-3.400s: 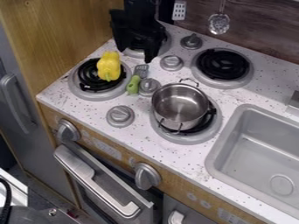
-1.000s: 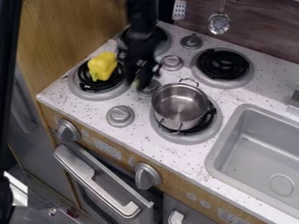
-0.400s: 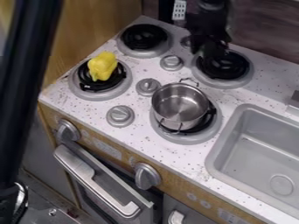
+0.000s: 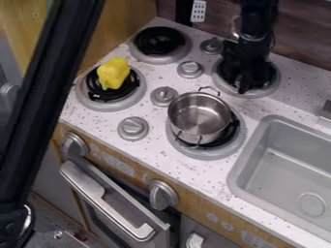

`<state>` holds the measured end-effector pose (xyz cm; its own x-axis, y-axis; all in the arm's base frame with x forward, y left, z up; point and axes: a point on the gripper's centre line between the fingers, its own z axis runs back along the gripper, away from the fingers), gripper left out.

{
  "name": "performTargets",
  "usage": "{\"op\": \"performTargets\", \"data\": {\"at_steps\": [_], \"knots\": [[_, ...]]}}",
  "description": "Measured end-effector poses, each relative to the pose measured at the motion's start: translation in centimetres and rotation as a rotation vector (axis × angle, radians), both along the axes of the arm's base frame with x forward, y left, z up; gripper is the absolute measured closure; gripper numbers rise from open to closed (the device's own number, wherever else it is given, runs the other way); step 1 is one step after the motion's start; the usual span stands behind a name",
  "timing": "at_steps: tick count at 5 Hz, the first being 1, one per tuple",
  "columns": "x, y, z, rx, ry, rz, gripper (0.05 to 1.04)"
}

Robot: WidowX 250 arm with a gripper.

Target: Move the green spatula to the top right side of the stove

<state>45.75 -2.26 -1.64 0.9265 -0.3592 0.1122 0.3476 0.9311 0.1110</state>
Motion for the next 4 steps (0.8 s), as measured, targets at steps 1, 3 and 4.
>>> {"op": "performTargets", "data": {"at_steps": [1,3,4], "knots": [[-0.2,-0.2,-2.4,-0.005,0.034,0.001,0.660],[1.3,0.1,-2.7,-0.025,0.025,0.061,0.599],[1.1,0.7,-2.9,-0.005,0.030,0.088,0.287]]}}
